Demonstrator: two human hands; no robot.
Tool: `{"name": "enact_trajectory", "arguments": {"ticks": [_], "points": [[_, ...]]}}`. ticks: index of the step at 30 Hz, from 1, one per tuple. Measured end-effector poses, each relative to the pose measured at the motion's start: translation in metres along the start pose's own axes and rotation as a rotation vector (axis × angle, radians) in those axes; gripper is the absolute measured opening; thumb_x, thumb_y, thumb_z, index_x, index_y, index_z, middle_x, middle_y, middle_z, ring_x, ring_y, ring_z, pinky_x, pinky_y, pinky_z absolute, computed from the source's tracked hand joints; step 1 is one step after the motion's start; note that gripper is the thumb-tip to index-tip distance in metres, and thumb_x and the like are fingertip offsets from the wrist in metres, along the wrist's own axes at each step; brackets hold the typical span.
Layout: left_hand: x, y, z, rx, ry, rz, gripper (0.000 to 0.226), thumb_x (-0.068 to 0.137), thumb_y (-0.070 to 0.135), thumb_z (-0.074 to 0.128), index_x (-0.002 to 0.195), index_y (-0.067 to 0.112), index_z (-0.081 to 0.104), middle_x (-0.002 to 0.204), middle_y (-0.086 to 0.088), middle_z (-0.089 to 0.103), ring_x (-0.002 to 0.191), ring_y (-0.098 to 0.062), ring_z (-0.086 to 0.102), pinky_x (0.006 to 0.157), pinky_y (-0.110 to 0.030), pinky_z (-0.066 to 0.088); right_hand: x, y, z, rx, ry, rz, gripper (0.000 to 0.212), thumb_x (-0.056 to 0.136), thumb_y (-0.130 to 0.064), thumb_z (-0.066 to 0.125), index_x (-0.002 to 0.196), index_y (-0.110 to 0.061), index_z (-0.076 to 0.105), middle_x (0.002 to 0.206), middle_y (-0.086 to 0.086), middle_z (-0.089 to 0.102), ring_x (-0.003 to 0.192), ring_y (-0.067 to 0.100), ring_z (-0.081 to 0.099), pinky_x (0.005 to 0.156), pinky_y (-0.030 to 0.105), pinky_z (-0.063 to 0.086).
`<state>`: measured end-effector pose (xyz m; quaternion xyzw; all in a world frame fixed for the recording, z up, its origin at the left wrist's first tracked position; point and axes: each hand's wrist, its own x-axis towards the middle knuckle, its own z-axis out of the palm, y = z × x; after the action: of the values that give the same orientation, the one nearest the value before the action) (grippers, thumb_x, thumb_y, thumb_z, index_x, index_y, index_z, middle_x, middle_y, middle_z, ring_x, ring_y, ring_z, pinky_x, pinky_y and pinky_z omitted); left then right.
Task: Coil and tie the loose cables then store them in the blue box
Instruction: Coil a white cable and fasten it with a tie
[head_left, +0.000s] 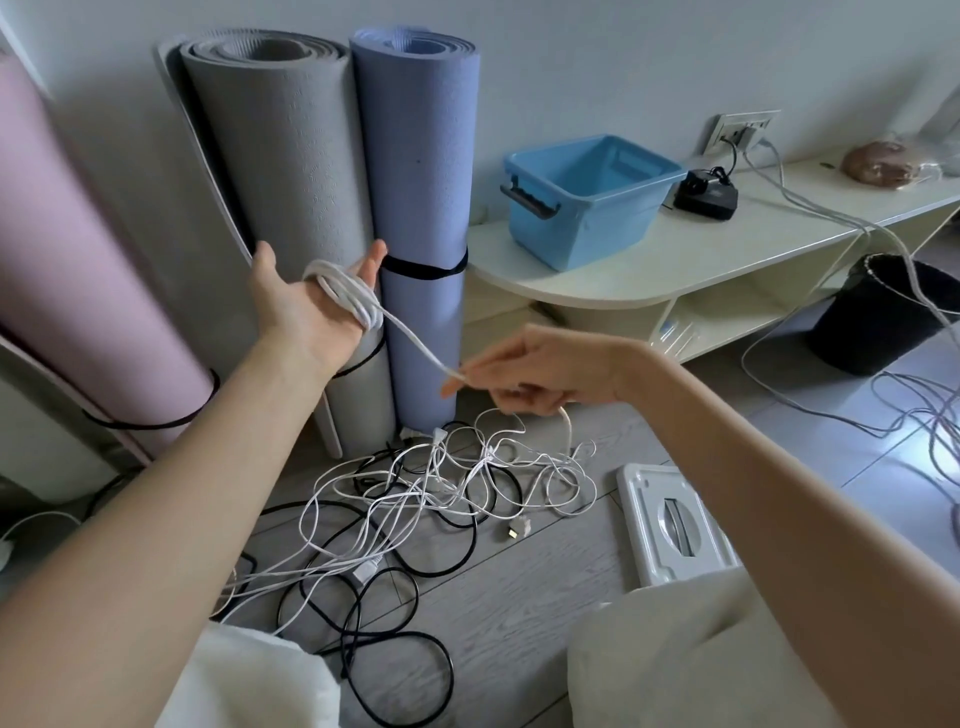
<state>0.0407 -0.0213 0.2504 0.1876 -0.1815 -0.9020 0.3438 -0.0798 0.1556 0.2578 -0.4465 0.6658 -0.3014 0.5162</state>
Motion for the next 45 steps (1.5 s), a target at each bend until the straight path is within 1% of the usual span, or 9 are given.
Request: {"name": "enact_trajectory", "arguments": {"ticks": [4, 9, 13, 22, 25, 28, 34, 39, 45], "points": [[-0.012, 0.003, 0.014, 0.060, -0.177, -0.133, 0.085, 0.093, 0.062, 0.021, 0.135, -0.011, 0.030, 0.093, -0.025, 0.068, 0.049, -0.009, 0.061, 0.041, -0.014, 0.040, 0.011, 0.012, 0.014, -0.302, -0.087, 0.243, 0.053, 0.096, -0.048, 0.037, 0.080, -0.010, 0.070, 0.051, 0.001, 0.030, 0.045, 0.013, 0.016, 0.039, 0.017, 0.015], [-0.017, -0.009, 0.015, 0.144, -0.741, -0.748, 0.100, 0.089, 0.068, 0.020, 0.124, -0.024, 0.038, 0.068, -0.021, 0.061, 0.046, -0.013, 0.038, 0.046, -0.025, 0.033, 0.019, 0.022, 0.006, -0.469, 0.124, 0.350, 0.062, 0.087, -0.063, 0.043, 0.050, -0.013, 0.043, 0.046, 0.000, 0.030, 0.037, 0.013, 0.024, 0.043, 0.018, 0.026], [-0.027, -0.013, 0.007, 0.627, -0.983, -0.982, 0.096, 0.090, 0.064, 0.014, 0.112, -0.021, 0.053, 0.040, -0.003, 0.032, 0.035, -0.008, 0.029, 0.042, -0.022, 0.025, 0.018, 0.034, -0.010, -0.534, 0.387, 0.316, 0.056, 0.081, -0.049, 0.063, 0.050, -0.006, 0.045, 0.035, -0.004, 0.037, 0.034, 0.014, 0.035, 0.042, 0.016, 0.032], [-0.025, -0.004, -0.022, 1.246, -0.337, -0.911, 0.097, 0.088, 0.067, 0.007, 0.100, -0.016, 0.056, 0.073, -0.017, 0.070, 0.038, -0.010, 0.051, 0.043, -0.016, 0.038, -0.004, 0.023, -0.041, -0.193, 0.768, 0.190, 0.037, 0.081, -0.026, 0.071, 0.057, -0.010, 0.047, 0.035, -0.006, 0.027, 0.025, 0.006, 0.018, 0.031, 0.011, 0.018], [-0.009, -0.006, -0.035, 1.090, -0.036, -0.703, 0.091, 0.091, 0.066, 0.009, 0.111, -0.013, 0.049, 0.089, -0.025, 0.066, 0.062, -0.024, 0.068, 0.054, -0.019, 0.050, -0.007, 0.016, -0.037, -0.095, 0.745, 0.022, 0.038, 0.082, -0.021, 0.069, 0.055, -0.013, 0.044, 0.050, 0.000, 0.025, 0.038, 0.011, 0.019, 0.036, 0.018, 0.017], [0.005, -0.004, -0.036, 0.815, 0.187, -0.384, 0.076, 0.096, 0.059, 0.015, 0.142, 0.000, 0.023, 0.126, -0.031, 0.052, 0.057, -0.026, 0.069, 0.039, -0.016, 0.048, -0.011, 0.004, -0.031, -0.010, 0.654, -0.149, 0.045, 0.085, -0.020, 0.065, 0.050, -0.015, 0.038, 0.052, 0.001, 0.023, 0.044, 0.013, 0.015, 0.041, 0.022, 0.012], [0.004, 0.010, -0.016, 0.132, 0.141, -0.002, 0.054, 0.098, 0.051, 0.026, 0.129, 0.007, 0.032, 0.125, -0.025, 0.049, 0.077, -0.030, 0.066, 0.075, -0.031, 0.051, -0.010, -0.004, -0.018, 0.134, 0.326, -0.171, 0.056, 0.097, -0.025, 0.046, 0.041, -0.023, 0.041, 0.045, -0.008, 0.021, 0.041, 0.007, 0.014, 0.047, 0.026, 0.006], [0.002, 0.020, -0.010, 0.012, -0.046, -0.049, 0.072, 0.094, 0.057, 0.023, 0.116, -0.007, 0.048, 0.077, -0.014, 0.067, 0.048, -0.009, 0.059, 0.046, -0.016, 0.041, -0.001, 0.010, -0.005, -0.113, 0.038, 0.075, 0.041, 0.098, -0.032, 0.043, 0.064, -0.011, 0.051, 0.046, -0.009, 0.025, 0.041, 0.007, 0.017, 0.043, 0.020, 0.011], [-0.012, 0.007, 0.003, 0.188, -0.904, -0.811, 0.099, 0.083, 0.071, 0.033, 0.117, -0.021, 0.048, 0.054, -0.018, 0.055, 0.036, -0.011, 0.029, 0.041, -0.020, 0.019, 0.014, 0.022, 0.004, -0.428, 0.086, 0.304, 0.051, 0.088, -0.054, 0.051, 0.053, -0.017, 0.043, 0.045, -0.004, 0.033, 0.041, 0.014, 0.026, 0.042, 0.019, 0.024]]}}
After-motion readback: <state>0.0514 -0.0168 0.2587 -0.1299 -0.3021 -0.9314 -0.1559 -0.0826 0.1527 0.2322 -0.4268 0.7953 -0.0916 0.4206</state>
